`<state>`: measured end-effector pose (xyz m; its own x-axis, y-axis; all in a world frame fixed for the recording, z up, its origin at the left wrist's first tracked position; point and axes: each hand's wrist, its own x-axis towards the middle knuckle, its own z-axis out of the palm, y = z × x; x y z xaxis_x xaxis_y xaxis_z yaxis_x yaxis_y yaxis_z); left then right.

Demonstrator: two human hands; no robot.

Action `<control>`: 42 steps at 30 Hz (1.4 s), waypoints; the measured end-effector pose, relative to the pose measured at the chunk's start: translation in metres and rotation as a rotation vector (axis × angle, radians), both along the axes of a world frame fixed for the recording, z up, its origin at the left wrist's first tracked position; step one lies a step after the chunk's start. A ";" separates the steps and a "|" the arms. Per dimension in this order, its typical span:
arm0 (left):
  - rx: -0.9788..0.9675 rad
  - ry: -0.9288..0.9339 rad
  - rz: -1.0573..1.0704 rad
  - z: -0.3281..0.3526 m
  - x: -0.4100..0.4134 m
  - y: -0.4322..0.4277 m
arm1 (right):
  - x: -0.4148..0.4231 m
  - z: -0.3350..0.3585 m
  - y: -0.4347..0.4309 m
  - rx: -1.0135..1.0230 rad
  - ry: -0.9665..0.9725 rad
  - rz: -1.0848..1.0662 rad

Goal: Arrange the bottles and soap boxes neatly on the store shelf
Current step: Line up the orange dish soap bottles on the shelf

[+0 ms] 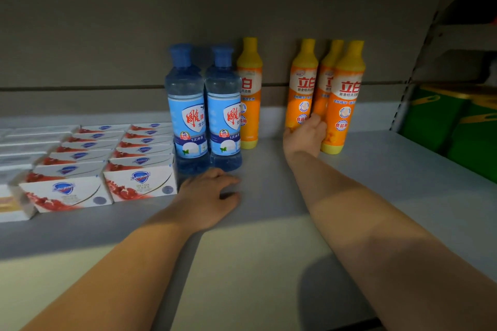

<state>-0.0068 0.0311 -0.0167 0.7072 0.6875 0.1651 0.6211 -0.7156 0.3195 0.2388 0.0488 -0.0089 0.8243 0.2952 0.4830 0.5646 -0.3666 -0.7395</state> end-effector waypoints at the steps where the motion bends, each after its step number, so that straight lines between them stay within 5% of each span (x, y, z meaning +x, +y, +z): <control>1: 0.000 -0.008 0.002 -0.001 0.000 0.000 | 0.001 0.000 -0.001 0.023 0.004 0.002; 14: 0.019 -0.021 0.006 -0.002 0.001 0.002 | 0.005 0.001 0.009 0.057 0.020 0.082; 22: 0.026 -0.020 0.009 -0.003 0.001 0.001 | -0.042 0.003 0.035 0.053 0.230 0.860; 42: -0.074 0.060 -0.018 0.005 -0.003 -0.002 | -0.066 -0.008 -0.085 0.086 0.400 0.681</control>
<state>-0.0100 0.0287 -0.0114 0.7264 0.6835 0.0715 0.6282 -0.7026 0.3343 0.1724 -0.0364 -0.0171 0.5918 0.7718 0.2326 0.3296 0.0317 -0.9436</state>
